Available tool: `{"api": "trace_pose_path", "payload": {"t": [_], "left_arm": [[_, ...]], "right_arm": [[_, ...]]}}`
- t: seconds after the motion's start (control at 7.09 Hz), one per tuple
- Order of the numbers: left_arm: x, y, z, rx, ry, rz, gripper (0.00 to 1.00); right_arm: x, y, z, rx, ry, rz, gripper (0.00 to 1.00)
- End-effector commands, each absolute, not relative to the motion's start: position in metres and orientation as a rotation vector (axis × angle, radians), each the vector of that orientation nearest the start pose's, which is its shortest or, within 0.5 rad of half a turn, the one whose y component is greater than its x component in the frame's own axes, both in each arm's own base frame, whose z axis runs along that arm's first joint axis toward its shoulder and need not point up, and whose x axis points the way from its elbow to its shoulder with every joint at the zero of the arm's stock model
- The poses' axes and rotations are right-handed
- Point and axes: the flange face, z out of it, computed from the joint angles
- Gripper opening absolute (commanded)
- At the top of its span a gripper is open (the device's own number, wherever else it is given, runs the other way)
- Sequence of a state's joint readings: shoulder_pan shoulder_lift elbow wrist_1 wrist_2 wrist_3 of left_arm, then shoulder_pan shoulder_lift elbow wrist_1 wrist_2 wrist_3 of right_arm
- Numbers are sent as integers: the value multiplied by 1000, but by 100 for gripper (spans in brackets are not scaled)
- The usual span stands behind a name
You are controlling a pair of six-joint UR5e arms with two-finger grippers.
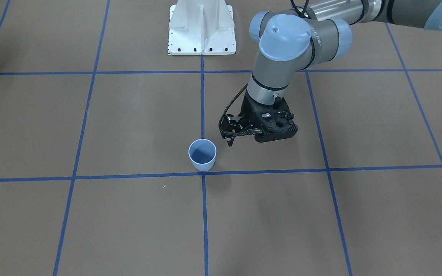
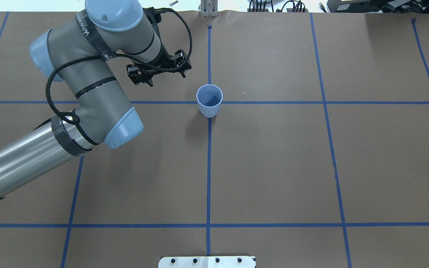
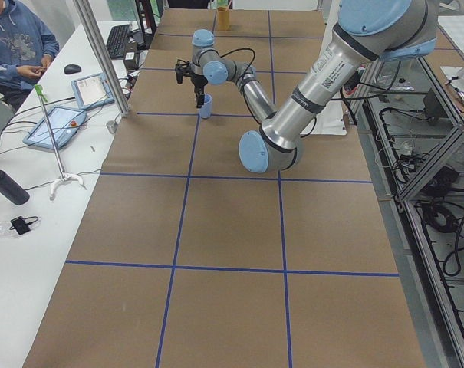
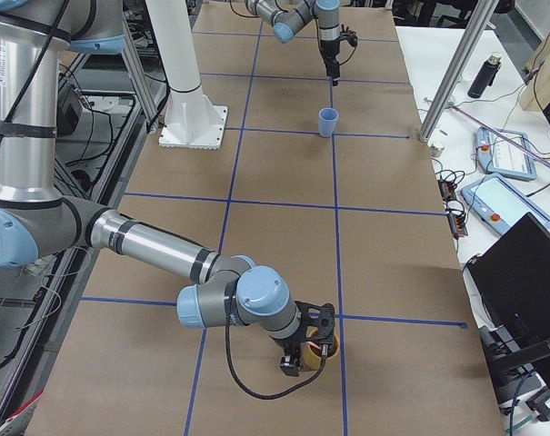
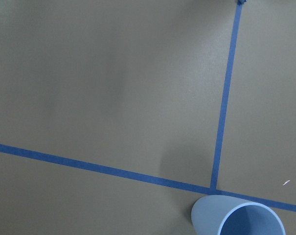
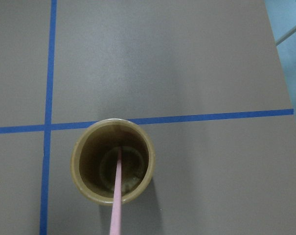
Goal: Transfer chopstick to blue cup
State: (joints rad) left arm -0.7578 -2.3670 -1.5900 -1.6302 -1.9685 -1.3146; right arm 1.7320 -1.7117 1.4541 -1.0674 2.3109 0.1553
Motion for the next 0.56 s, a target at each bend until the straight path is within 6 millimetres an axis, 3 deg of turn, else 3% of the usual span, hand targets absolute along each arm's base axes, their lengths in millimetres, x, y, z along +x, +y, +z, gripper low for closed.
{"api": "trace_pose_path", "payload": {"t": [0.0, 0.14, 0.28, 0.42], "left_arm": [[448, -555, 157, 96, 936, -291, 99], [448, -555, 157, 96, 936, -291, 99], [448, -555, 157, 96, 936, -291, 99], [448, -555, 157, 96, 936, -291, 99]], "right_arm": [[125, -420, 727, 211, -798, 231, 81], [124, -420, 727, 210, -800, 230, 77], [124, -420, 727, 210, -800, 230, 63], [124, -421, 725, 215, -801, 226, 33]]}}
